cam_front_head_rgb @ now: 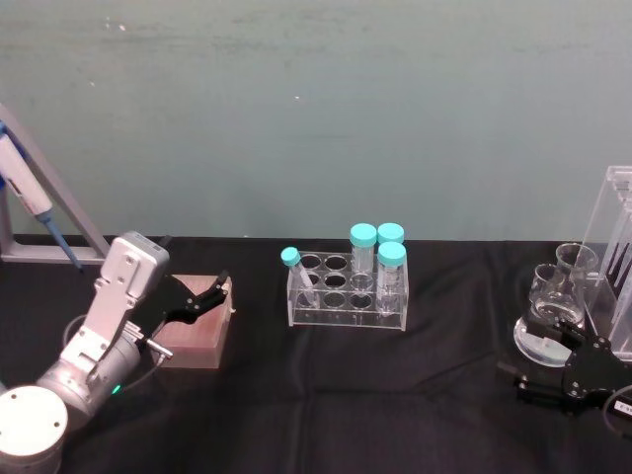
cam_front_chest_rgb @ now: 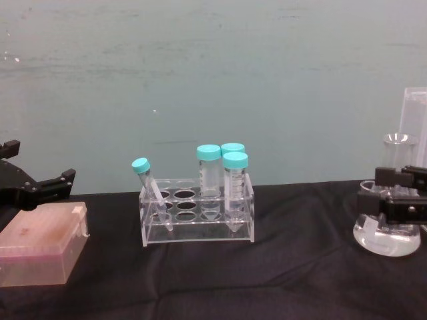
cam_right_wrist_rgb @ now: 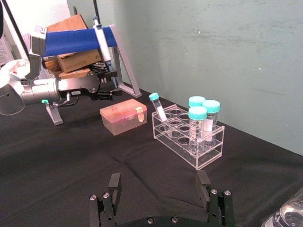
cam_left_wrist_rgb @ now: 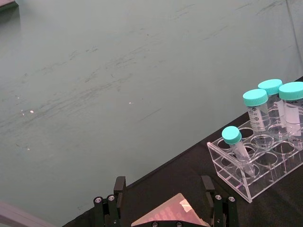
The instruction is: Place the experimental apparatus aside using one hand.
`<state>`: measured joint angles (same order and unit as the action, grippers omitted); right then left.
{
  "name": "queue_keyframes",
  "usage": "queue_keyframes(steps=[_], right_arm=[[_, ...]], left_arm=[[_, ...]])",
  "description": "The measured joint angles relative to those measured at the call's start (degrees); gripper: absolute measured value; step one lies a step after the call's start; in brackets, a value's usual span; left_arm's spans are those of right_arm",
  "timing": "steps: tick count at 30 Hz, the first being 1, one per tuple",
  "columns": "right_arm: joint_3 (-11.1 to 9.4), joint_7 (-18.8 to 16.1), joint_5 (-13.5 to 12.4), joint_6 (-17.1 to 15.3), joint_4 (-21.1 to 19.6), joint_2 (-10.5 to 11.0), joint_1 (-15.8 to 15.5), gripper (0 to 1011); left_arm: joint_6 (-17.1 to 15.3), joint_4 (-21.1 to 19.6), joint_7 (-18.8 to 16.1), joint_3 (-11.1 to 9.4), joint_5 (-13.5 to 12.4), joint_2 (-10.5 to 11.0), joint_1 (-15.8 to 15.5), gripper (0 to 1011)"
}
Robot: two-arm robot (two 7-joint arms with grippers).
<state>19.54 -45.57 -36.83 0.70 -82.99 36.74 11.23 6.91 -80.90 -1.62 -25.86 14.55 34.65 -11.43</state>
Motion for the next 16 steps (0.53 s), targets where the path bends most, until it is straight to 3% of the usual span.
queue_keyframes(steps=[16], right_arm=[[-0.12, -0.08, 0.11, 0.0, 0.12, -0.07, 0.07, 1000]], left_arm=[[0.0, 0.0, 0.0, 0.0, 0.0, 0.0, 0.0, 1000]])
